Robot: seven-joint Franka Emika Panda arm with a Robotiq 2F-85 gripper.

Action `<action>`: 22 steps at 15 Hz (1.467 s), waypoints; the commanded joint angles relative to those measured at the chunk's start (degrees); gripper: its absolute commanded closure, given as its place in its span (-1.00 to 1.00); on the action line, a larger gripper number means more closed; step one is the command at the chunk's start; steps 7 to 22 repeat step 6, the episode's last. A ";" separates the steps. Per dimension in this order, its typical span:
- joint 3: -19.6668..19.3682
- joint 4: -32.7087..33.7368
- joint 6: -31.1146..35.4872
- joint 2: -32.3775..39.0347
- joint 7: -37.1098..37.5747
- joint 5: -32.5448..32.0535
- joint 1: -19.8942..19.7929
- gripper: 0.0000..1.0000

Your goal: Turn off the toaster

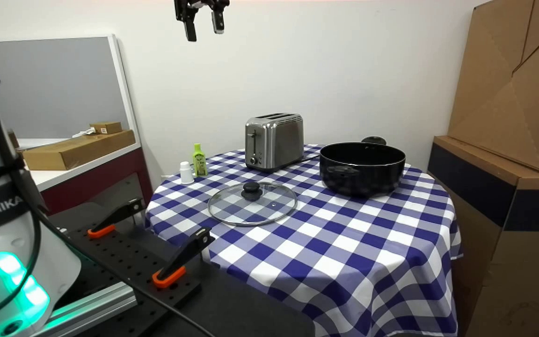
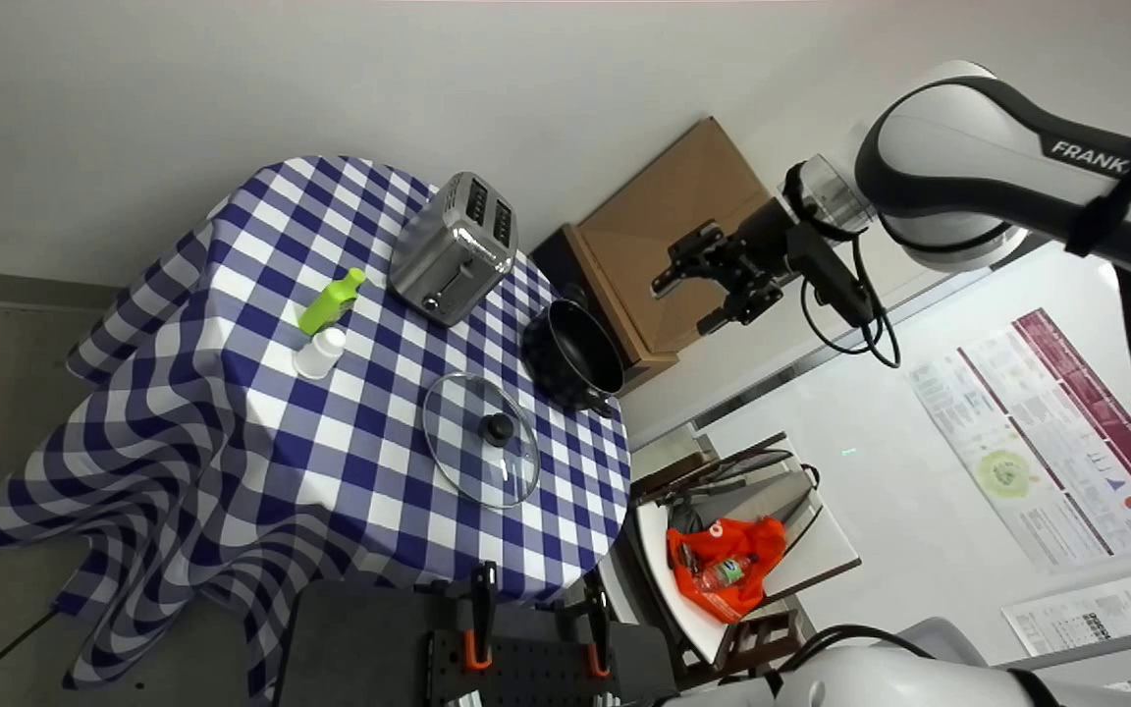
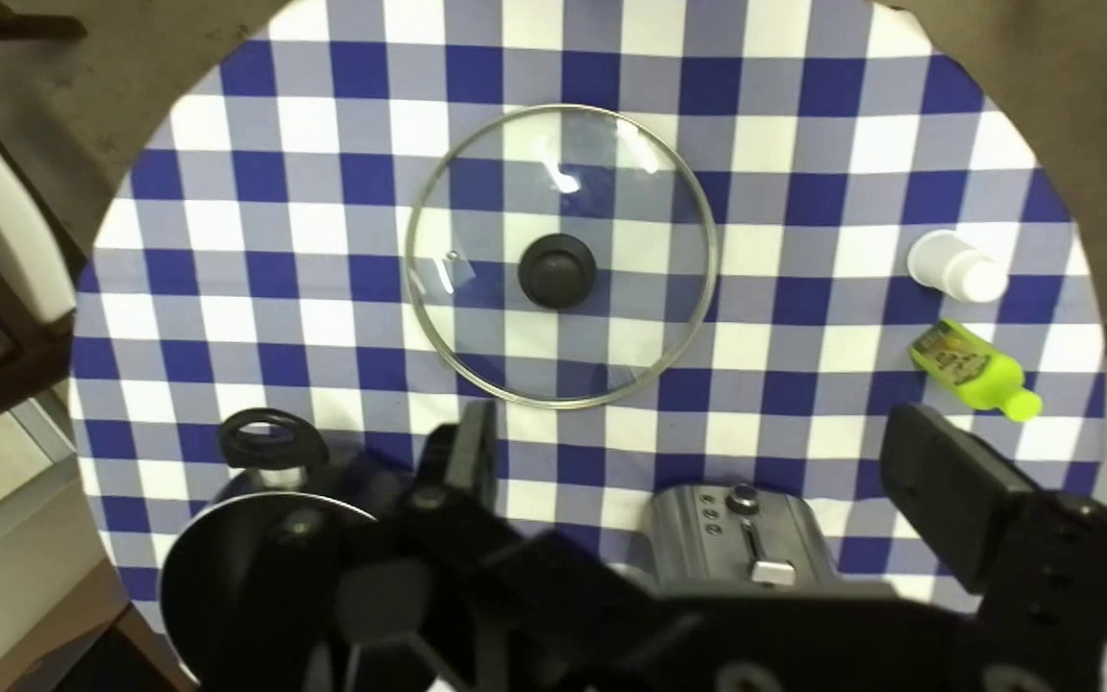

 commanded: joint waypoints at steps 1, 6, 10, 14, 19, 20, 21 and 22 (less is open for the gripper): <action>-2.56 -2.07 1.75 -3.06 -1.44 10.42 1.81 -1.00; -1.44 -0.83 0.54 -1.89 -0.40 8.94 0.70 -1.00; -1.44 -0.83 0.54 -1.89 -0.40 8.94 0.70 -1.00; -1.44 -0.83 0.54 -1.89 -0.40 8.94 0.70 -1.00; -1.44 -0.83 0.54 -1.89 -0.40 8.94 0.70 -1.00; -1.44 -0.83 0.54 -1.89 -0.40 8.94 0.70 -1.00; -1.44 -0.83 0.54 -1.89 -0.40 8.94 0.70 -1.00; -1.44 -0.83 0.54 -1.89 -0.40 8.94 0.70 -1.00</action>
